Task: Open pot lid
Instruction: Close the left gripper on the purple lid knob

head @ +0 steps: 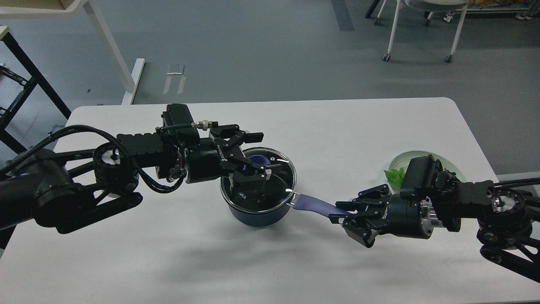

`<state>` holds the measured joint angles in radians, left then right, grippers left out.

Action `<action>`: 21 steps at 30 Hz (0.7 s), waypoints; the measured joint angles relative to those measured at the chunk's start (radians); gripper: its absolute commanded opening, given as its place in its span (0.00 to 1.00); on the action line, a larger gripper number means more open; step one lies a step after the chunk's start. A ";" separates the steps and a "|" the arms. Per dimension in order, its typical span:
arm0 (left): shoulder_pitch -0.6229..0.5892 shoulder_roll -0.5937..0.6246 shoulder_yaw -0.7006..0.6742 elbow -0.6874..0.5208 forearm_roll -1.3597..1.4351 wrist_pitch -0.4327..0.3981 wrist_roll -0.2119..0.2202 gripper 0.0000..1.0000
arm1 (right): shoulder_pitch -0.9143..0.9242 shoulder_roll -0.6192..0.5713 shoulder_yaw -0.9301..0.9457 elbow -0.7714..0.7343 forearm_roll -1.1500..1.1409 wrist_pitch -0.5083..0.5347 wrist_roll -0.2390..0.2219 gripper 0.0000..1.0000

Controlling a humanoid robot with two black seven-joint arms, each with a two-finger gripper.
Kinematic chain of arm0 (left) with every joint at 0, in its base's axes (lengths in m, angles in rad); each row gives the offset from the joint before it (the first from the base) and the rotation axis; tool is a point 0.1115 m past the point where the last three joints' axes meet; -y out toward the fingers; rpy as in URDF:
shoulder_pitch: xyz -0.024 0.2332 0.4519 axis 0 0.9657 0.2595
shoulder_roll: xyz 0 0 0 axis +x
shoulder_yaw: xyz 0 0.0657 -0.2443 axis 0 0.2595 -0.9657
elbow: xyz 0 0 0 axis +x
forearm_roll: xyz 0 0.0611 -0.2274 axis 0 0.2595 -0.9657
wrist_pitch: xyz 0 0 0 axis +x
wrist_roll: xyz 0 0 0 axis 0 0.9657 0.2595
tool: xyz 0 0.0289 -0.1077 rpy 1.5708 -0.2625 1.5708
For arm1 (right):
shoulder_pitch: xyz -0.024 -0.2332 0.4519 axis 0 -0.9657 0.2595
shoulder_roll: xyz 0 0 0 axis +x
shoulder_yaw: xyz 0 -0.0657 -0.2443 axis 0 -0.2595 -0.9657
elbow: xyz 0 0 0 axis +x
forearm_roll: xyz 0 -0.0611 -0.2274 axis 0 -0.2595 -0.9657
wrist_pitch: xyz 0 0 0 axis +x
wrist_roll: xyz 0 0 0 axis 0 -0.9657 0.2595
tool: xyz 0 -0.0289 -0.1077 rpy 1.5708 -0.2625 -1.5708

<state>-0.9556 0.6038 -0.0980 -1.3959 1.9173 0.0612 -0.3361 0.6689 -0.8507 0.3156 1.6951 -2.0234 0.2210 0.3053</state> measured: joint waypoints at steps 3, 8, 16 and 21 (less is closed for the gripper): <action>0.004 0.000 0.019 0.016 0.006 0.000 0.019 0.93 | -0.001 0.001 -0.003 0.000 0.000 0.000 0.001 0.20; 0.012 0.000 0.052 0.022 0.007 0.000 0.026 0.93 | -0.002 0.002 -0.004 0.000 0.000 0.000 0.002 0.20; 0.018 -0.002 0.059 0.024 0.009 0.000 0.031 0.93 | -0.002 0.003 -0.003 0.000 0.000 0.000 0.002 0.20; 0.022 -0.002 0.061 0.042 0.009 0.000 0.031 0.93 | 0.000 0.004 -0.003 0.000 0.000 0.000 0.002 0.20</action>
<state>-0.9336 0.6013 -0.0373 -1.3535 1.9267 0.0615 -0.3051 0.6687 -0.8468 0.3128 1.6951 -2.0233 0.2208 0.3070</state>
